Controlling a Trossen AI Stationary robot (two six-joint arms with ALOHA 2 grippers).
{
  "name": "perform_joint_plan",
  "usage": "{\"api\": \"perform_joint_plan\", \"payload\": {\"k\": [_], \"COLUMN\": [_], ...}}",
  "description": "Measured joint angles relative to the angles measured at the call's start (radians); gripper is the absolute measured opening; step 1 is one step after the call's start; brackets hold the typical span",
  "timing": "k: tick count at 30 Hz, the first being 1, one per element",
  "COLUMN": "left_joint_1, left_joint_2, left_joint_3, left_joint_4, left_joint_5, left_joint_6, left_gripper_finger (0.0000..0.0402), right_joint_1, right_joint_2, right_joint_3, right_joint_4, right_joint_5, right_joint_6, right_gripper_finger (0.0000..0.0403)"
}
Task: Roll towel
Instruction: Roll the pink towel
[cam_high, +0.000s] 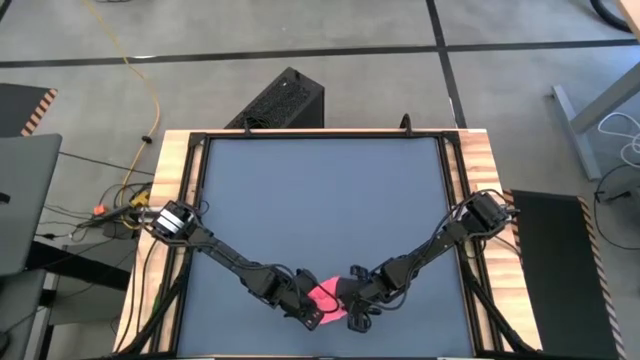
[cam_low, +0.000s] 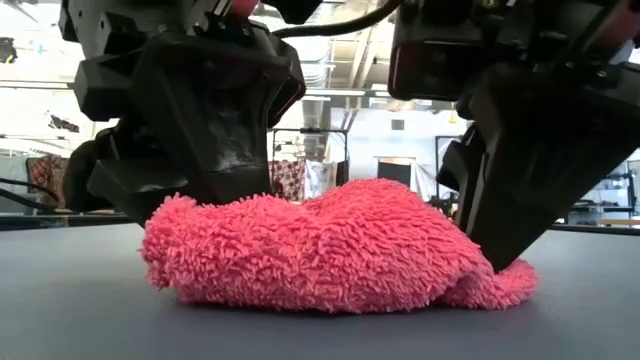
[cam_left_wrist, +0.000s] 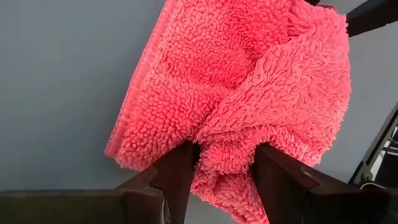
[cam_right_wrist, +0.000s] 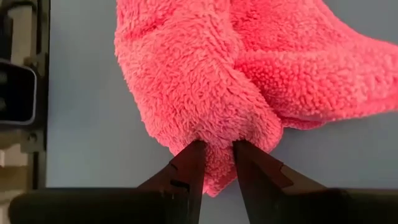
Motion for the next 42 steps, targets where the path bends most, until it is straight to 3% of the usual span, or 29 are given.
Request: {"api": "perform_joint_plan", "payload": {"k": [9, 13, 19, 34, 38, 42], "left_joint_1": [0.03, 0.031, 0.031, 0.03, 0.03, 0.03], "left_joint_2": [-0.001, -0.001, -0.001, 0.003, 0.003, 0.003], "left_joint_3": [0.0, 0.0, 0.0, 0.028, 0.028, 0.028], "left_joint_4": [-0.017, -0.017, -0.017, -0.017, -0.022, -0.023], "left_joint_5": [-0.003, 0.01, 0.021, 0.005, 0.011, 0.014], "left_joint_6": [0.048, 0.077, 0.101, 0.171, 0.167, 0.156], "left_gripper_finger": [0.0157, 0.0157, 0.0157, 0.0158, 0.0158, 0.0158], "right_joint_1": [0.035, 0.066, 0.095, 0.088, 0.089, 0.1], "right_joint_2": [0.001, 0.001, -0.001, 0.0, -0.017, -0.057], "right_joint_3": [-0.001, 0.0, 0.003, -0.002, -0.004, -0.008], "right_joint_4": [0.05, 0.025, -0.076, -0.043, -0.027, -0.055], "right_joint_5": [-0.011, 0.007, 0.032, 0.089, 0.139, 0.254], "right_joint_6": [0.219, 0.239, 0.238, 0.116, 0.043, -0.002], "right_gripper_finger": [0.0118, 0.0118, 0.0118, 0.0118, 0.0118, 0.0118]}}
